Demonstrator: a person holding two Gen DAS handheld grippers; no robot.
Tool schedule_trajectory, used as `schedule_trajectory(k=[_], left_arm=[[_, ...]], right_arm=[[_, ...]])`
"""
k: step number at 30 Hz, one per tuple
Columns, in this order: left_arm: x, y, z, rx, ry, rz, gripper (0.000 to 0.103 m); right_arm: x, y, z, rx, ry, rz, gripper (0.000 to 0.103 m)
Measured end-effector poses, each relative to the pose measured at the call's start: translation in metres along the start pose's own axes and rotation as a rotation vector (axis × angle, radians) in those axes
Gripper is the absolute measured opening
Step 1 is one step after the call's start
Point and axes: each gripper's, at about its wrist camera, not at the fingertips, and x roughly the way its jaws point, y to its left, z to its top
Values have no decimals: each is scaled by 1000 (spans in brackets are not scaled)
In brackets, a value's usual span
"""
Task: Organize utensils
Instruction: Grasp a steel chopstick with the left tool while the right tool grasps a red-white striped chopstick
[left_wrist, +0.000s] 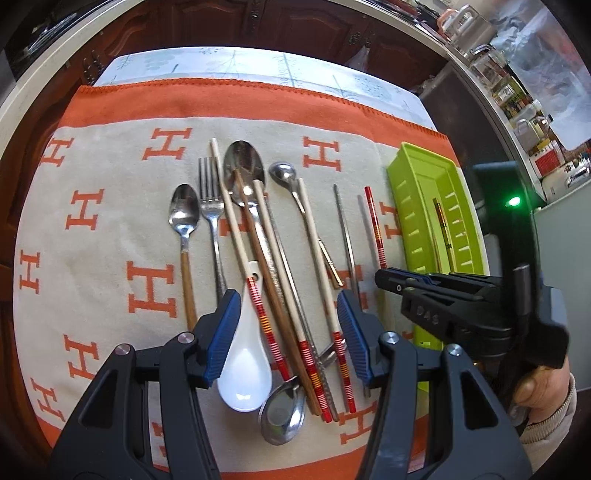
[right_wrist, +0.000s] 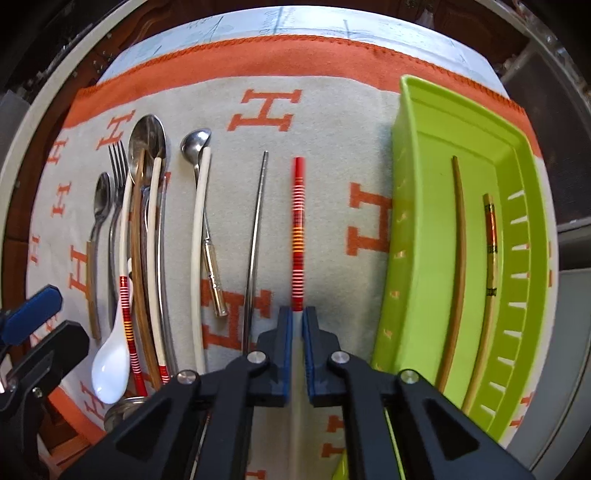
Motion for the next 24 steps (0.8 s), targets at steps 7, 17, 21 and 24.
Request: schedule_trajectory(k=[7,17,21,24], left_arm=[[21,-30,6,28,87,-63,30],[66,-70,10,43,186,-37,14],[79,-74,11,44,208,-2,12],[90,-78,11,45,228,35,12]], right_arm=[[-22,-33,-11,100,-61,144,5],[-78,-79,-53,193,-189,293,5],[-83,-93,-60,214,-210,315,5],[-83,-99,-68,232,-224,333,5]])
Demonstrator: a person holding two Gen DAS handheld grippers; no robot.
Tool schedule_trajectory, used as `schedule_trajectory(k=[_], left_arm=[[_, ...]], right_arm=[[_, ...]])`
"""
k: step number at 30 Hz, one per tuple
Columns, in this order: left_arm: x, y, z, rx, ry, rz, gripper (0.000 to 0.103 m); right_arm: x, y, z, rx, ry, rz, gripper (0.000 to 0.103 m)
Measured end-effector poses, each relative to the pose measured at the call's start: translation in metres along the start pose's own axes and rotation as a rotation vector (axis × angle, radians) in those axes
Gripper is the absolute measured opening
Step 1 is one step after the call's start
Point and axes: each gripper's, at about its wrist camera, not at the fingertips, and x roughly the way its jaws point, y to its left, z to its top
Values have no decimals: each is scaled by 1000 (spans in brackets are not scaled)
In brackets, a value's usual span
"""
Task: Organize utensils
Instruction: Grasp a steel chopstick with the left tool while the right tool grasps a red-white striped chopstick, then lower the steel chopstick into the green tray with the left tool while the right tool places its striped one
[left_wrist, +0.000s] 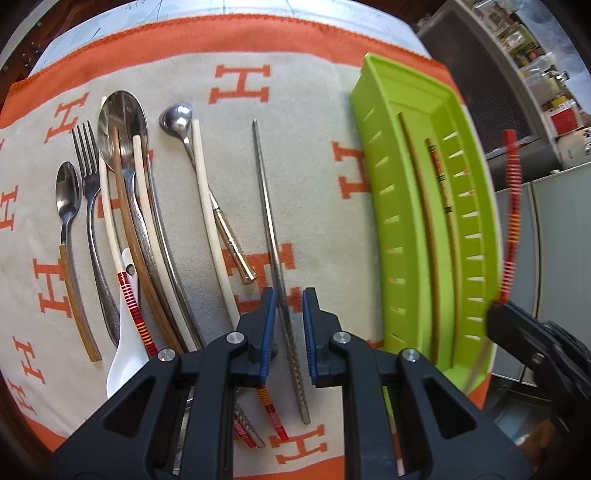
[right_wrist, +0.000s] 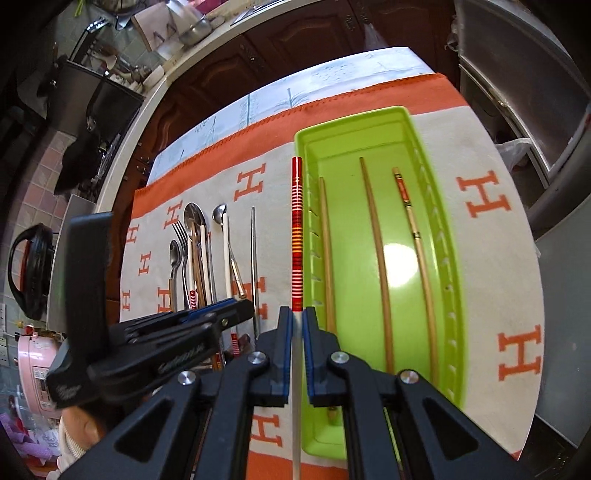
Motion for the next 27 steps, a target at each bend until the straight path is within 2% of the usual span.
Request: schedule_trajectory(k=[11,14,20,27], left_arm=[[24,-28,2,39,25,119,12],[24,-36,-3,41,17,152,5],[25,-29,-3,-36,37,45,3],[4,-32,-13,-60,31,-72,3]], right_arm=[[-18,-17,-10,10,-39,33,5],[-18,-22,-12,19,-38,38,5],[-15,-34,-15,50,-37,49,5],[-14,-48,-16,84,-30,62,5]])
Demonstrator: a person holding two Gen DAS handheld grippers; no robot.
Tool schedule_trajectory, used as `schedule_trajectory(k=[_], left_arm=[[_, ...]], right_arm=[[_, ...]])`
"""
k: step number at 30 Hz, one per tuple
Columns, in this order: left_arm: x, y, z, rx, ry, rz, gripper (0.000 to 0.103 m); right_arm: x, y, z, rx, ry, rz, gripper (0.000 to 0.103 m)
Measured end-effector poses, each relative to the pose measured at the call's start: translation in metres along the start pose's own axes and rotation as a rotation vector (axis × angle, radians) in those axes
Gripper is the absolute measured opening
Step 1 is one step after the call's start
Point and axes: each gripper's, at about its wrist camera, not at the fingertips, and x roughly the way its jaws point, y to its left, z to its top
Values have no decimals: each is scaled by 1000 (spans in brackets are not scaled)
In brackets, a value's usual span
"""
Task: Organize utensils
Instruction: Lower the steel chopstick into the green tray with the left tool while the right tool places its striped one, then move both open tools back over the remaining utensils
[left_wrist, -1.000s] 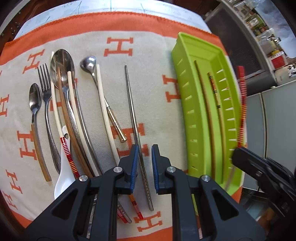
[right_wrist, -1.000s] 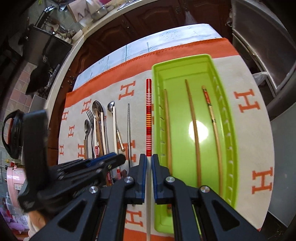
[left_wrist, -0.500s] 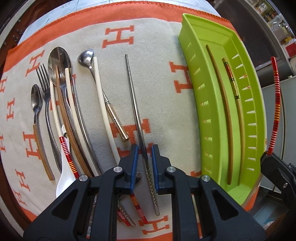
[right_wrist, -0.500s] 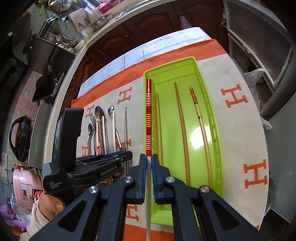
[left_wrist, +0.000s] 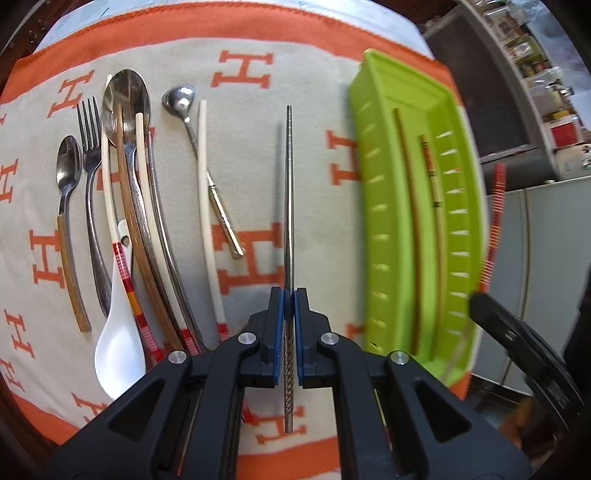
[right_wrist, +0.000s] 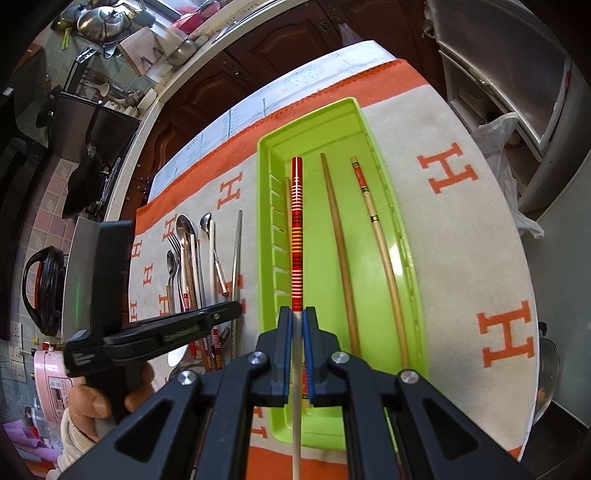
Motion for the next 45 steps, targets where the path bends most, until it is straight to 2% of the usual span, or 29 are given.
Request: schedule_trajectory(k=[7,14,20,25,27,29,31,33,38,45], left_arm=[[-45,-36,-1,34,-51,-124,3],[-53,-72,13,64,-93,-161,3],[-32,-80,19,74,-79,-152,3],[-17,-85,19,119,-81,-122,4],[-15,-87,17,133,-80,-106,5],[-16,-87,14,147,-84,-94,12],[-19,-85,10,157,-96,-80,25],[-26,-84,7,172,-116,-57,28],[-41,-77,-4,205,-150,0,29],[-57,-54,-27,201,-173,39,29]], right_arm=[[0,-5,7,5,5,-3,5],[-5,-3,32,-29,-16,-67,5],[1,-1,62,-93,-13,-159,6],[22,-8,71,-126,53,-227,6],[28,-12,69,-118,77,-226,6],[31,-17,68,-107,87,-224,7],[32,-20,65,-95,88,-224,7],[31,-22,62,-89,88,-221,7],[25,-22,52,-67,82,-200,7],[16,-15,28,-47,62,-160,7]])
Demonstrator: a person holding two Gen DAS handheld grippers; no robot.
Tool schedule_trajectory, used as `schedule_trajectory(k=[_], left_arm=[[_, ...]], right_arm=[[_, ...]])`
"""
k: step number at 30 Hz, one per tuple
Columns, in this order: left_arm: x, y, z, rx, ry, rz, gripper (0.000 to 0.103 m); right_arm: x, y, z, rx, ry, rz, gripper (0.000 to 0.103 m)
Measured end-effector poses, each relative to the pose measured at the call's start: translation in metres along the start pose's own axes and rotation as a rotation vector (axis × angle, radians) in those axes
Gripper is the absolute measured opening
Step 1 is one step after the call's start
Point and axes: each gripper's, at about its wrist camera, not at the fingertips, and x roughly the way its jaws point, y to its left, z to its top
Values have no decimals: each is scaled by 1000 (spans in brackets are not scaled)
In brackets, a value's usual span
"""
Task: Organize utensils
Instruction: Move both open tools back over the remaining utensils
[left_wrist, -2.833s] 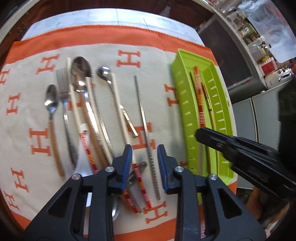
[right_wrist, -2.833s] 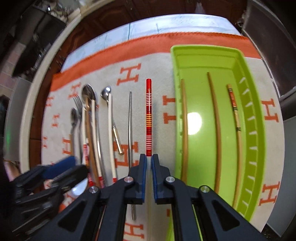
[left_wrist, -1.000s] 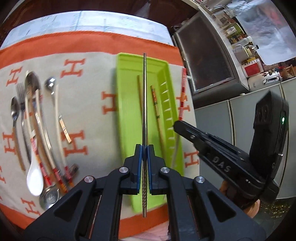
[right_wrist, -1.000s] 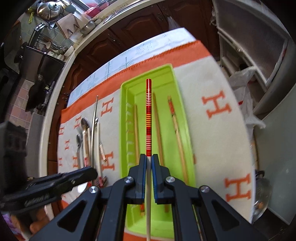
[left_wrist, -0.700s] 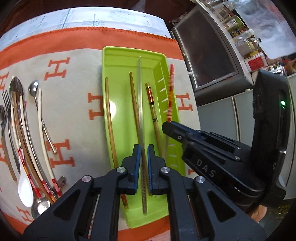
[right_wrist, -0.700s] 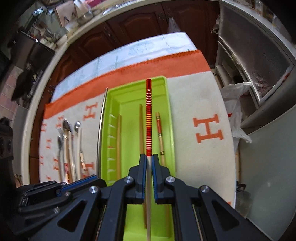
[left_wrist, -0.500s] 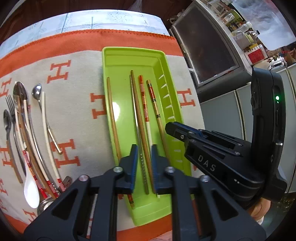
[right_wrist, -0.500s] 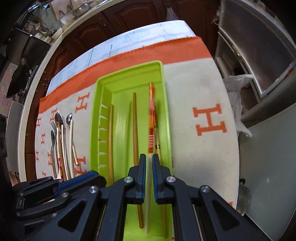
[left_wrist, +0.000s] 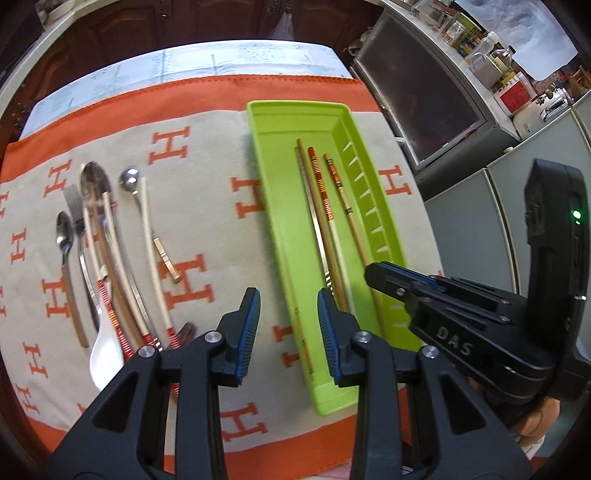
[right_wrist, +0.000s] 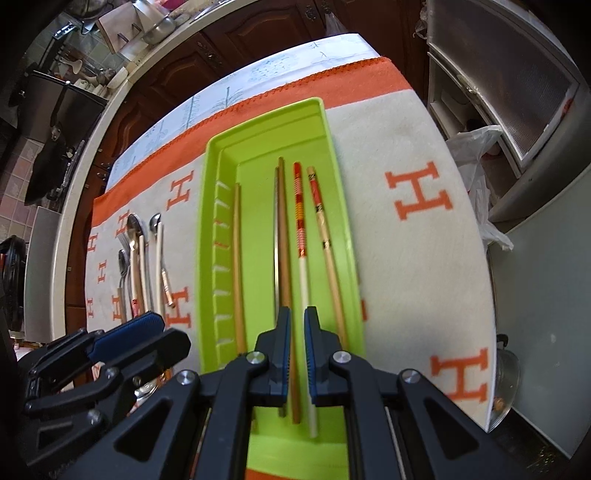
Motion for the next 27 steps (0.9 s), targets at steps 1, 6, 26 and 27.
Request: schedule_trajectory(k=[1,6,26,27], left_arm=[[-4,3,-3,0,-5,8,29],[-21,24,-22,-2,-34,40,29],[-108,130,-32,-106,-243,154,42],[-105,135,-31,-114,-240,153,42]], right_arm=[[-2,2,-4,1,-6,6,7],[-11,12,-21,9,-35,23,7],[-22,100,-42,-156,-89,65,23],[-18,106,-41,-169,-76,73,23]])
